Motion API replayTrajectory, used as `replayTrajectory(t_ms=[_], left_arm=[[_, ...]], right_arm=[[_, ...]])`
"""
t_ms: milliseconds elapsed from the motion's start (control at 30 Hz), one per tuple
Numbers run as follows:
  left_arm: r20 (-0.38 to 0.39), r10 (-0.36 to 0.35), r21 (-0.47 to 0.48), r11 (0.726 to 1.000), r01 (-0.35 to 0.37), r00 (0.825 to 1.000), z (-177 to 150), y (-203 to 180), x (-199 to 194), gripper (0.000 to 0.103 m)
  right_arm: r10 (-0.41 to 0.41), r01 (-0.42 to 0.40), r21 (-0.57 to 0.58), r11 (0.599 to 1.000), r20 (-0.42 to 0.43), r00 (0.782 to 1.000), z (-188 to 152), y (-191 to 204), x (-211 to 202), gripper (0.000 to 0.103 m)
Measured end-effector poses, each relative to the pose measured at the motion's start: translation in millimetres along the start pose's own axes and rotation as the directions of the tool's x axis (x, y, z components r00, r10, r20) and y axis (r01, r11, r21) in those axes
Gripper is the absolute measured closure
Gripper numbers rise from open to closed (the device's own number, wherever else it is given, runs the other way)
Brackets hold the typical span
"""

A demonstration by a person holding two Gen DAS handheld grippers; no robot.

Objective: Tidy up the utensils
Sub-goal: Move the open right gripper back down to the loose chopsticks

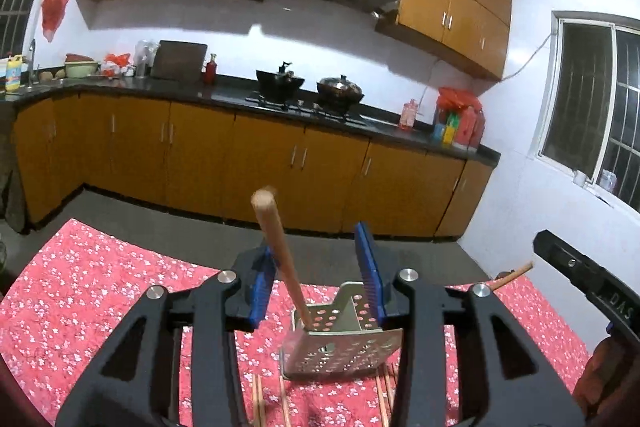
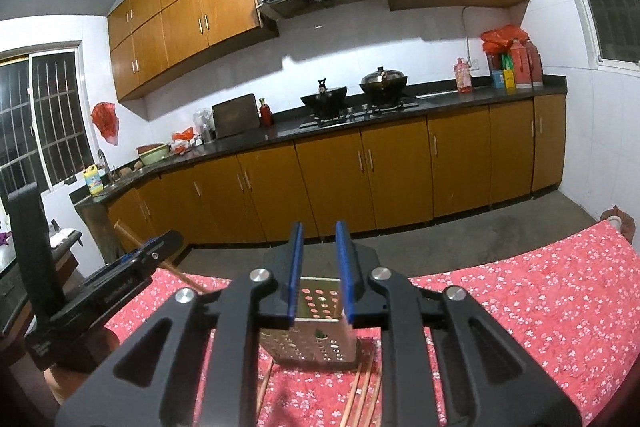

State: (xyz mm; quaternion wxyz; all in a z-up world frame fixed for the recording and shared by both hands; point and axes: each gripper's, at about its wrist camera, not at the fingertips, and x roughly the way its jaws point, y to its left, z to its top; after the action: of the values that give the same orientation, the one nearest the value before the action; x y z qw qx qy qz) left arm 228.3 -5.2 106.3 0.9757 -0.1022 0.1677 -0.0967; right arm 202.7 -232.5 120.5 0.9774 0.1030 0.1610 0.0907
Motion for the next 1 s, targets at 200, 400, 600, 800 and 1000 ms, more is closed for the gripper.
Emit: replayTrajectory(t_ms=[200,400,600,800,1000], left_arm=[[0.036,0.0,-0.034,0.999,0.001,0.999,5.3,10.3,-19.4,0.064],[0.078,0.022,-0.112,0.994,-0.013,0.997,-1.5,39.1,-56.6,0.064],[-0.114,0.125,-0.084,0.987,-0.135,0.986,-57.7,70.2,-52.7,0.064],[-0.304,0.154,-0.037,0.984,-0.174,0.94,-130.9,87.9,-46.6,0.064],[-0.384,0.109,-0.054,0.989,-0.14,0.917,-172.0,91.0,-54.6,0.064]], right_arm=[[-0.021,0.021,-0.001,1.0,0.068,0.997,1.4,-5.3,-30.7,0.085],[-0.145,0.145,0.012,0.989,-0.019,0.989,-36.0,-38.3,-41.3,0.083],[-0.186,0.211,0.042,0.977,-0.327,0.926,-121.0,-71.1,-5.6,0.082],[-0.112,0.164,0.06,0.985,-0.498,0.86,-191.0,-59.6,8.6,0.082],[-0.095,0.142,0.049,0.989,-0.533,0.841,-210.0,-46.3,7.4,0.082]])
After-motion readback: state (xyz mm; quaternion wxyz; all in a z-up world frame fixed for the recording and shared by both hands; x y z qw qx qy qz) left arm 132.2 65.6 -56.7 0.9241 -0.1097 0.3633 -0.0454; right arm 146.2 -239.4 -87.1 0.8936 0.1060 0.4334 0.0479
